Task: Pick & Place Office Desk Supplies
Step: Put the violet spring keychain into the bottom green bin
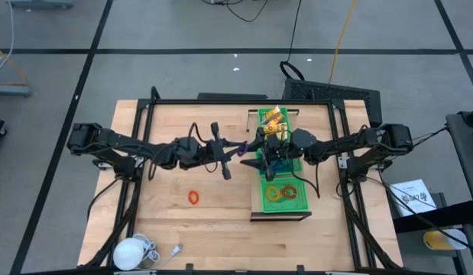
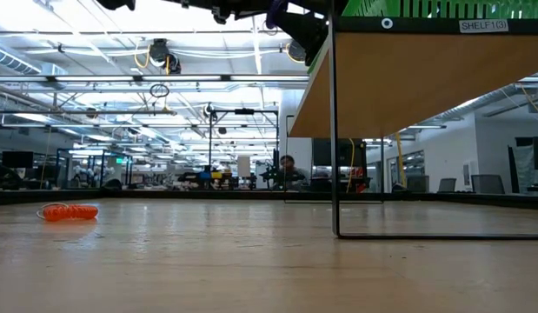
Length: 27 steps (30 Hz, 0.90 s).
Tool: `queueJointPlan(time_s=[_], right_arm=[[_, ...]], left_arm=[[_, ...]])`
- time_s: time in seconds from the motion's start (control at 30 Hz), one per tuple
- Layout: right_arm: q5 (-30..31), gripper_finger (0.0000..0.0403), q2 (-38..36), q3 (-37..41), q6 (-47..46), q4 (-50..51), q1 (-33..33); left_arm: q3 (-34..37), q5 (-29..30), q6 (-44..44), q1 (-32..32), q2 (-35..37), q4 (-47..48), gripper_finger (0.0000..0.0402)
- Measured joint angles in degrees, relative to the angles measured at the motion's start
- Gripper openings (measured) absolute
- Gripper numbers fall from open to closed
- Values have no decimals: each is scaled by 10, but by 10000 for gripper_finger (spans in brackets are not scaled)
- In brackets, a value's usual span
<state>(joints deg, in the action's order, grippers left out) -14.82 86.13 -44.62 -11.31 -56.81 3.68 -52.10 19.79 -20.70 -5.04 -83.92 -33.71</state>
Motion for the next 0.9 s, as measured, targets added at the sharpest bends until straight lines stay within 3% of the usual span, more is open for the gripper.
queueJointPlan(time_s=[0.17,0.37,0.53,0.77,0.9], right_arm=[[1,194,0,0,10,-3,1],[46,188,0,0,36,-16,0],[42,136,0,0,43,-11,0],[41,19,0,0,55,-10,0],[41,18,0,0,60,-10,0]], left_arm=[[0,2,-19,-8,0,-1,8],[0,2,-6,-8,0,-6,11],[0,2,0,-8,0,-5,12],[0,3,17,-8,0,-5,28],[0,3,17,-8,0,-5,29]])
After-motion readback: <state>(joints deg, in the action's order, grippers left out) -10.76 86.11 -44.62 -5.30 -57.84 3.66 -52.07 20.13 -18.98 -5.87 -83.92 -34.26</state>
